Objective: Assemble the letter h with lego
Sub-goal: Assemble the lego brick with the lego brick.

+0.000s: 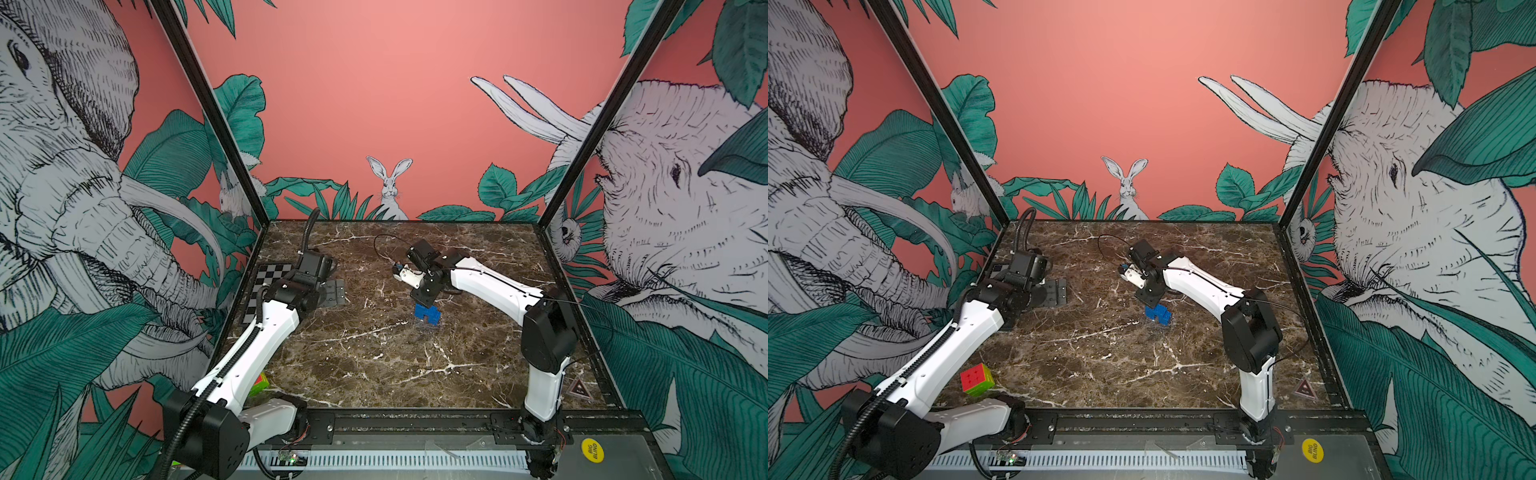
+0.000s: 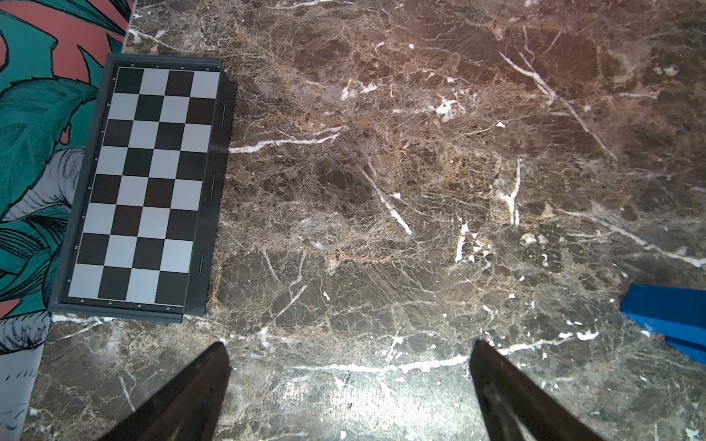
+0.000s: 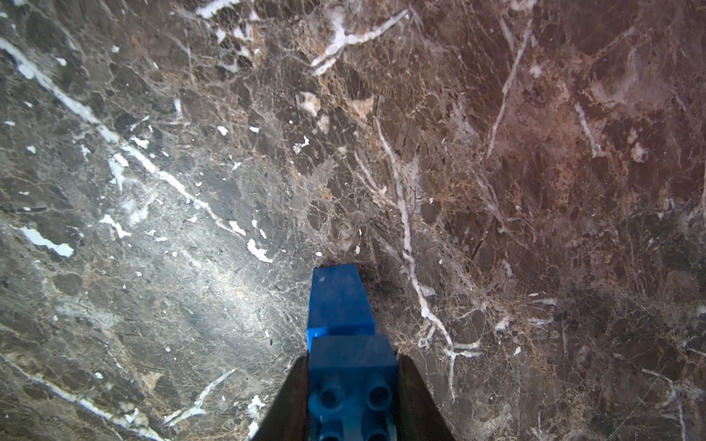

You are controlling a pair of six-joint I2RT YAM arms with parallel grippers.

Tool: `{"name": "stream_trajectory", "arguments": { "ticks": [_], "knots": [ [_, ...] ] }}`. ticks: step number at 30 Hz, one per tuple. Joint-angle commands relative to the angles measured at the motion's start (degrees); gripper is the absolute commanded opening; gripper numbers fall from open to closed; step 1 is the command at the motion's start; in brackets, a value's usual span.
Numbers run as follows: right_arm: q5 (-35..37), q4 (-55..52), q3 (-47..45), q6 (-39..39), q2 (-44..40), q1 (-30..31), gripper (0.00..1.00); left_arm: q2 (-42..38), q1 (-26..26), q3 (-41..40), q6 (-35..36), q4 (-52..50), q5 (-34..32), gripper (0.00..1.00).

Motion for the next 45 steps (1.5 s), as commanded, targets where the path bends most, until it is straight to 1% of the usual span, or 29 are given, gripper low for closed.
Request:
{"name": "stream_trajectory", "arguments": {
  "ticks": [1,14,20,30,39,45],
  "knots": [
    [-0.3,-0.9,0.3,0.2,-1.2,-0.1,0.00,0.0,0.0,-0.2,-0.2,-0.6,-0.7,0.99],
    [-0.1,-0.4,-1.2,-1.3,-0.1,-0.1,0.00,-0.3,0.0,-0.4,-0.2,-0.7,-0.6,0.99],
    [-2.0,-0.6,-1.6,-1.3,1.2,-0.1,0.00,-0.4,0.0,-0.5,-0.3,-0.6,-0.5,0.99],
    [0.1,-0.8,-1.8,-1.9,-0.8,-0.2,0.00,-0.3,0.0,-0.5,-0.3,-0.6,-0.4,0.99],
    [0.3,-1.0,-1.5,-1.9,0.6,-0.2,0.00,-0.5,0.0,-0.6,-0.3,-0.6,-0.6,0.99],
    [1.9,-0.3,-0.9,-1.6,-0.9,-0.2,0.00,-0.5,-0.1,-0.5,-0.3,-0.6,-0.6,0.99]
  ]
}}
